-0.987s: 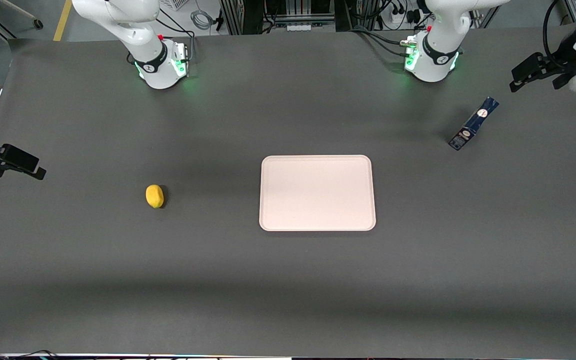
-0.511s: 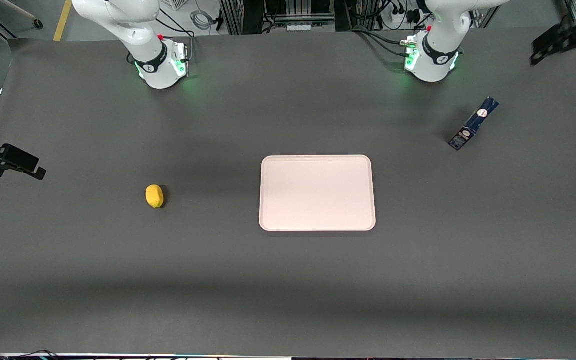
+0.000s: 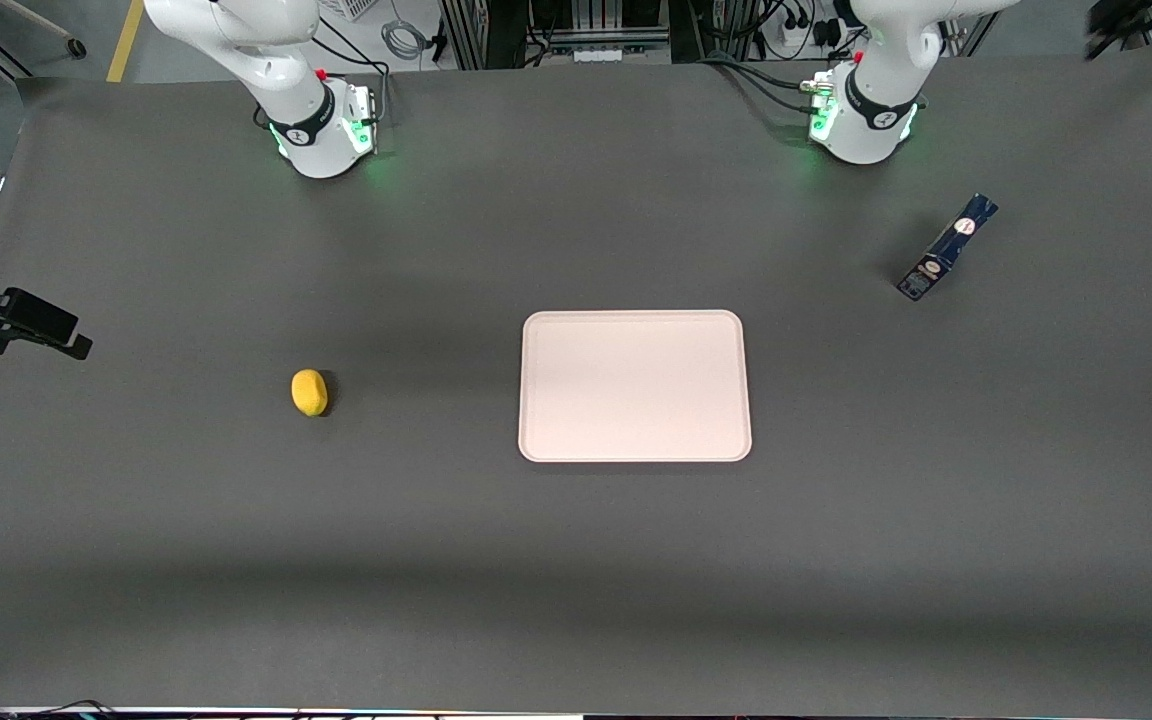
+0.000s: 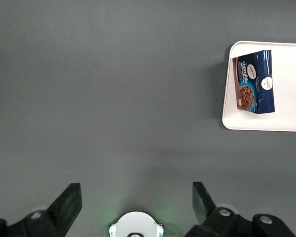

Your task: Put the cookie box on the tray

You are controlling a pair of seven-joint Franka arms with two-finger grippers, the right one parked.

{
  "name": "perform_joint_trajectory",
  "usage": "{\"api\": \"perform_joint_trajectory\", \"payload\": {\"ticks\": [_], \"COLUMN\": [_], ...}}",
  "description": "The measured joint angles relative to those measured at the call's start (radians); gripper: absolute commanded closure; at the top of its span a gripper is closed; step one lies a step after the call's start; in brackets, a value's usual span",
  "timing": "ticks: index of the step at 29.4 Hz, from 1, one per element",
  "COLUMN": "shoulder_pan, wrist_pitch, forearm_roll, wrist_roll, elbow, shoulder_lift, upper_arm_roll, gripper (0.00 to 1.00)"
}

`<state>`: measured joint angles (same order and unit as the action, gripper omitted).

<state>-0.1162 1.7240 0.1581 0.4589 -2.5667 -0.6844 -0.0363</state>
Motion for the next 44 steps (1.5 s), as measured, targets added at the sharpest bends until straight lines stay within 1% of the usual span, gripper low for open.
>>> {"api": "perform_joint_trajectory", "payload": {"ticks": [5,9,14,21,22,30,31,32,33,34,35,37,38,39,44], "shoulder_pan": [0.0,0.0,0.0,0.0,0.0,0.0,0.0,0.0,0.0,0.0,0.0,0.0,0.0,0.0,0.0], "wrist_pitch": [0.195,0.32,0.46,0.591,0.629,0.748,0.765,0.78,0.788,0.796,0.804,0.812,0.814,0.815,0.817], "forearm_roll": [0.003,0.005,0.007,0.007,0.007,0.007,0.007,0.007,0.007,0.007,0.007,0.007,0.007,0.007,0.007], "wrist_roll": [0.041,0.076,0.116,0.141,0.145,0.148,0.148,0.148,0.148,0.148,0.148,0.148,0.149,0.149,0.149], "elbow": [-0.144,-0.201,-0.238,-0.246,-0.257,-0.303,-0.309,-0.314,-0.316,-0.317,-0.317,-0.316,-0.316,-0.316,-0.315], "shoulder_lift": [0.026,0.073,0.158,0.294,0.333,0.377,0.386,0.397,0.406,0.415,0.425,0.44,0.445,0.449,0.454], "upper_arm_roll": [-0.018,-0.045,-0.072,-0.085,-0.086,-0.087,-0.087,-0.087,-0.087,-0.088,-0.088,-0.088,-0.088,-0.088,-0.104], "gripper": [0.0,0.0,0.0,0.0,0.0,0.0,0.07,0.19,0.34,0.53,0.67,0.9,0.99,1.0,1.0]}}
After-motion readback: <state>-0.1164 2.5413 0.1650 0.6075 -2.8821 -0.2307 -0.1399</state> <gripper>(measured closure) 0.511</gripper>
